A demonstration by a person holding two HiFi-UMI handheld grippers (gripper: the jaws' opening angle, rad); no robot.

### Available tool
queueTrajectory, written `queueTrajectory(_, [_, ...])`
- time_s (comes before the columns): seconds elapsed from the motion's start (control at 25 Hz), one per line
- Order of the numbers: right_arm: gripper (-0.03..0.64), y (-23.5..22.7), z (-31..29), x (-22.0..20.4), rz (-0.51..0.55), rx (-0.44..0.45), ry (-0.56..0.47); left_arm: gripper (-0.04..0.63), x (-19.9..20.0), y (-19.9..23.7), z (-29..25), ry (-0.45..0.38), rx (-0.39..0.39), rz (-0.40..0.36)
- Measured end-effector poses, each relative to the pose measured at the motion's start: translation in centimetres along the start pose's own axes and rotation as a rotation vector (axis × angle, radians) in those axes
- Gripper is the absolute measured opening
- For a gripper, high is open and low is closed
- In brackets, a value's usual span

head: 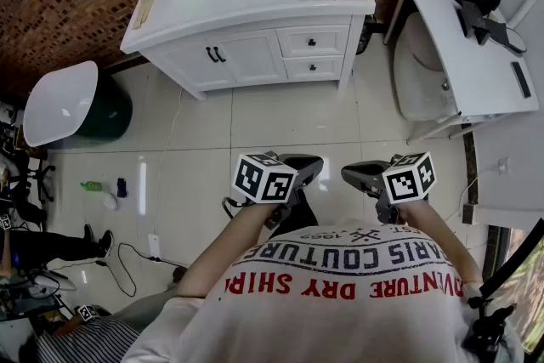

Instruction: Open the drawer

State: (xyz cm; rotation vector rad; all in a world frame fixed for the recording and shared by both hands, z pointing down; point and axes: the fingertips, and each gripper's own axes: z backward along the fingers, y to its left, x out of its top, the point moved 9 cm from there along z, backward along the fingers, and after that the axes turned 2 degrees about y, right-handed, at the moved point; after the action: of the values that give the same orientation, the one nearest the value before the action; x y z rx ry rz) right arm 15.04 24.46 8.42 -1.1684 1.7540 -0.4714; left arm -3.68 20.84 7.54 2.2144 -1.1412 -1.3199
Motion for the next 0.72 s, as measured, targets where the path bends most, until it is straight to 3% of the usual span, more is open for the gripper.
queueTrajectory(0.2, [0.006, -2.3, -6.1, 8.1, -0.019, -0.026, 0.003, -0.003, 6.2, 8.9, 2.7, -0.031, 0.004, -0.002])
queueTrajectory(0.4, [0.006, -2.8, -10.8, 14.5, -0.008, -0.097, 0.019, -0.003, 9.8, 16.0, 5.0, -0.001, -0.019, 0.01])
queueTrajectory(0.72, [0.006, -5.3, -12.7, 18.5, -0.044, -0.136, 0.005, -0.003, 13.7, 20.1, 3.8, 0.058, -0.066, -0.013])
